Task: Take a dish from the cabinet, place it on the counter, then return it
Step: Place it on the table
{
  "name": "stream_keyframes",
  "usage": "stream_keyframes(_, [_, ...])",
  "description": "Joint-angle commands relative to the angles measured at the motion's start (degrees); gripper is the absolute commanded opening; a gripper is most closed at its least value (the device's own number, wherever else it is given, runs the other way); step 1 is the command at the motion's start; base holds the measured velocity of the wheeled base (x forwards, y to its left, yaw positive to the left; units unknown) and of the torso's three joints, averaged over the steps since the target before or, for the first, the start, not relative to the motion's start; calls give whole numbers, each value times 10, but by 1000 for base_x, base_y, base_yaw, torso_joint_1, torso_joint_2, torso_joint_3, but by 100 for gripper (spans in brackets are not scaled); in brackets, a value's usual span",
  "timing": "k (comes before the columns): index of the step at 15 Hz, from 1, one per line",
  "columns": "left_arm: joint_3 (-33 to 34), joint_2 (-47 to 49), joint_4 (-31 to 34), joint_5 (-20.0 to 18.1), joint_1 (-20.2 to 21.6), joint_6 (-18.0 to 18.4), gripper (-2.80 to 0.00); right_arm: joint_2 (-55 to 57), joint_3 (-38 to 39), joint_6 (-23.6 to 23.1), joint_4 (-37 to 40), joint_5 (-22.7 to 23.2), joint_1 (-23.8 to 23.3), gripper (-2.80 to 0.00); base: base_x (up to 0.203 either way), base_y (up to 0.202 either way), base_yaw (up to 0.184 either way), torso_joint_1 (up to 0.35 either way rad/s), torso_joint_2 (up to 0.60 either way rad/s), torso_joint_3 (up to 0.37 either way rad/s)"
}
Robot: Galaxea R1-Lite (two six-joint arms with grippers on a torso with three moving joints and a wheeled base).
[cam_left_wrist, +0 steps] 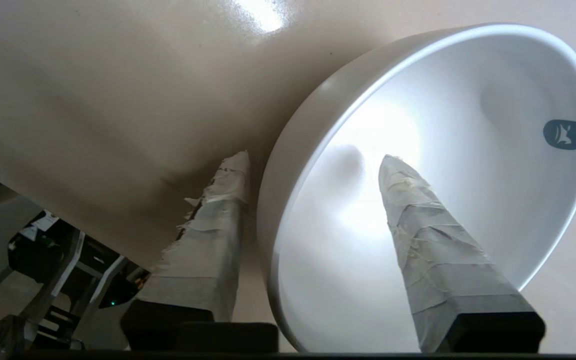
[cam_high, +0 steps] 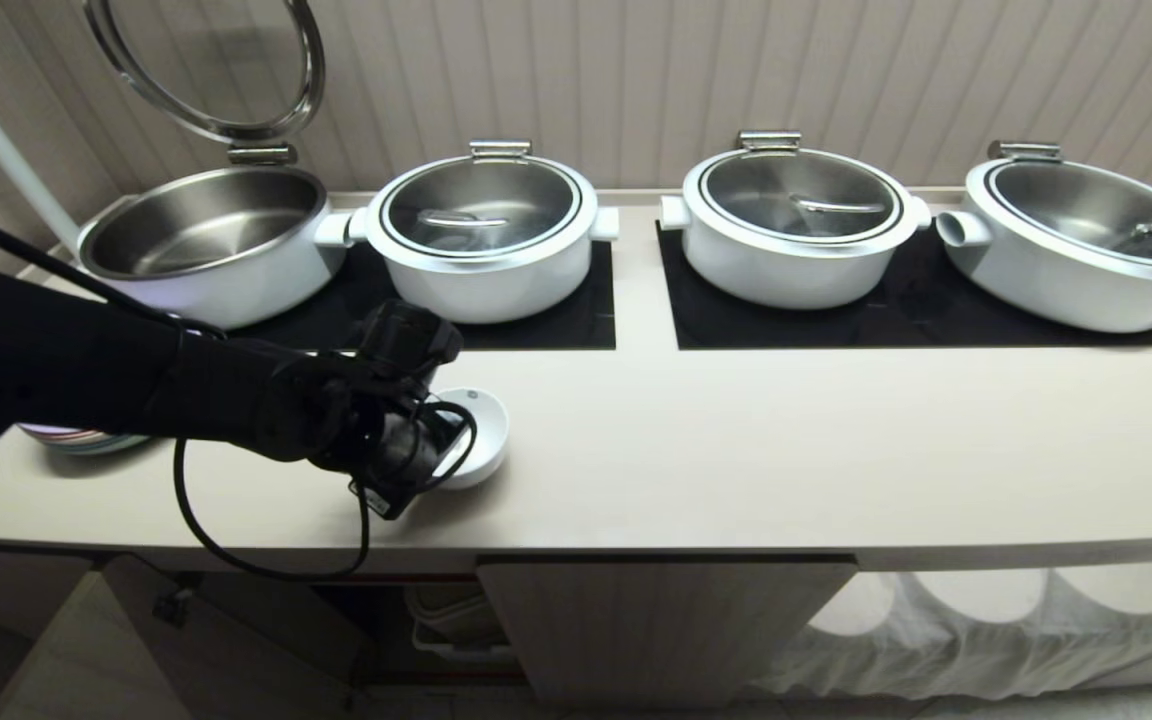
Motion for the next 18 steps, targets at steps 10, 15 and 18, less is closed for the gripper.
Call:
stream_keyframes(10, [-3, -8, -2, 6, 3, -3, 0, 0, 0, 1, 0, 0, 0, -280, 0, 0, 0, 0, 0, 0])
stream_keyframes(15, [-11, -11, -4, 6, 3, -7, 0, 0, 0, 1, 0, 0, 0, -280, 0, 0, 0, 0, 0, 0])
stream_keyframes(18, [-16, -13, -6, 6, 3, -7, 0, 0, 0, 1, 0, 0, 0, -280, 0, 0, 0, 0, 0, 0])
